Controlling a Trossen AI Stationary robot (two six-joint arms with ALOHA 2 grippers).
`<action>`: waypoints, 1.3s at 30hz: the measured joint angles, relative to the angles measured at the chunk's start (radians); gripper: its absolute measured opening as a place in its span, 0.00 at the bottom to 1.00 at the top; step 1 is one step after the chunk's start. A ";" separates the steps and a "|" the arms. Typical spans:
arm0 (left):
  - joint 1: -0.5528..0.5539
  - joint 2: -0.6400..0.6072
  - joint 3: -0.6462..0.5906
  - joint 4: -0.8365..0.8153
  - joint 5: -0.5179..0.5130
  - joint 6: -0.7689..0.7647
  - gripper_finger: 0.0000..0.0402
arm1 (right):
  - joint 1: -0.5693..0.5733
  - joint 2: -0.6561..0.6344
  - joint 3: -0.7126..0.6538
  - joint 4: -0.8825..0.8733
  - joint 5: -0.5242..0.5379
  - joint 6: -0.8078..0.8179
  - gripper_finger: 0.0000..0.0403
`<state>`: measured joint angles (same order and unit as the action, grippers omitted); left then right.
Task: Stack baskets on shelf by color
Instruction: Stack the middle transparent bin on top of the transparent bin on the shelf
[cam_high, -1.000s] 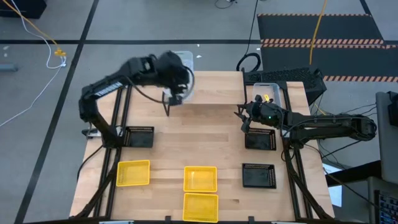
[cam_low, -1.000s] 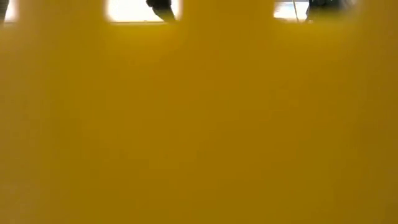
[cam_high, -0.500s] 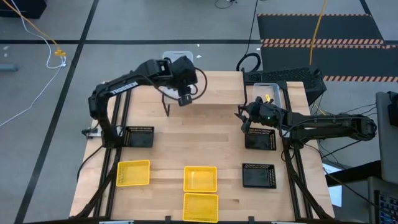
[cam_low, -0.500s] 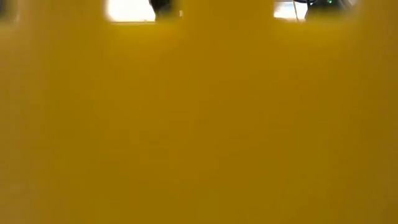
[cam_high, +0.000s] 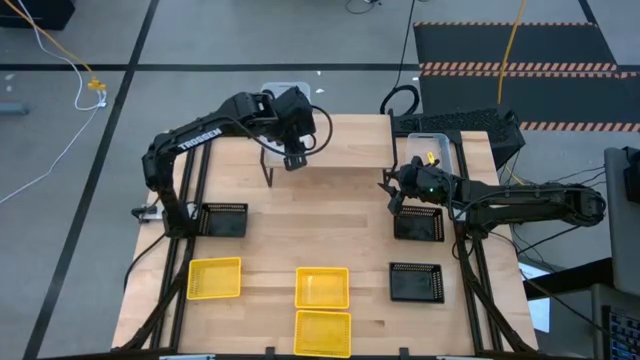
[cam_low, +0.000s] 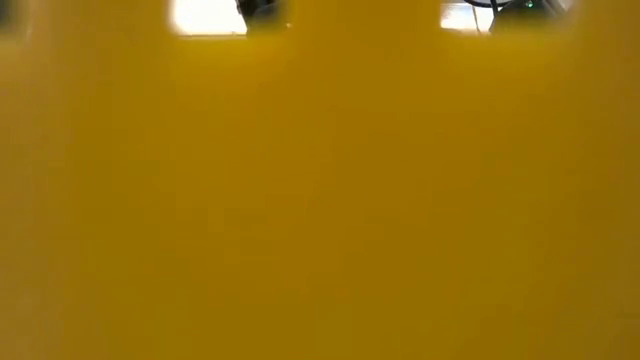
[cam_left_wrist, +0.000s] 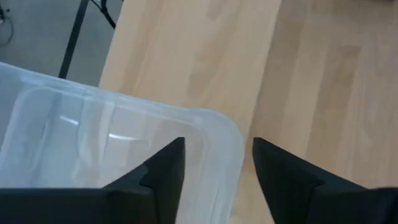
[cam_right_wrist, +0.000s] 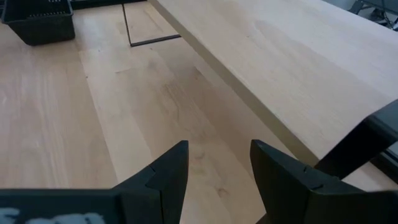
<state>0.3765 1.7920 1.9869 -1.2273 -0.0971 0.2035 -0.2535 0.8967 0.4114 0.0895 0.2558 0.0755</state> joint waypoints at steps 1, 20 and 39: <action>-0.003 0.000 0.000 -0.006 0.000 0.000 0.51 | 0.000 0.000 0.000 0.000 0.000 -0.002 0.42; -0.006 0.015 -0.097 -0.003 -0.009 -0.042 0.27 | 0.000 0.000 0.000 0.016 0.000 -0.024 0.42; -0.004 0.005 -0.053 0.015 -0.032 -0.011 0.03 | 0.000 0.000 0.000 0.027 0.000 -0.023 0.42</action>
<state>0.3721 1.7966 1.9336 -1.2127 -0.1294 0.1928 -0.2535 0.8970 0.4118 0.1162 0.2558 0.0521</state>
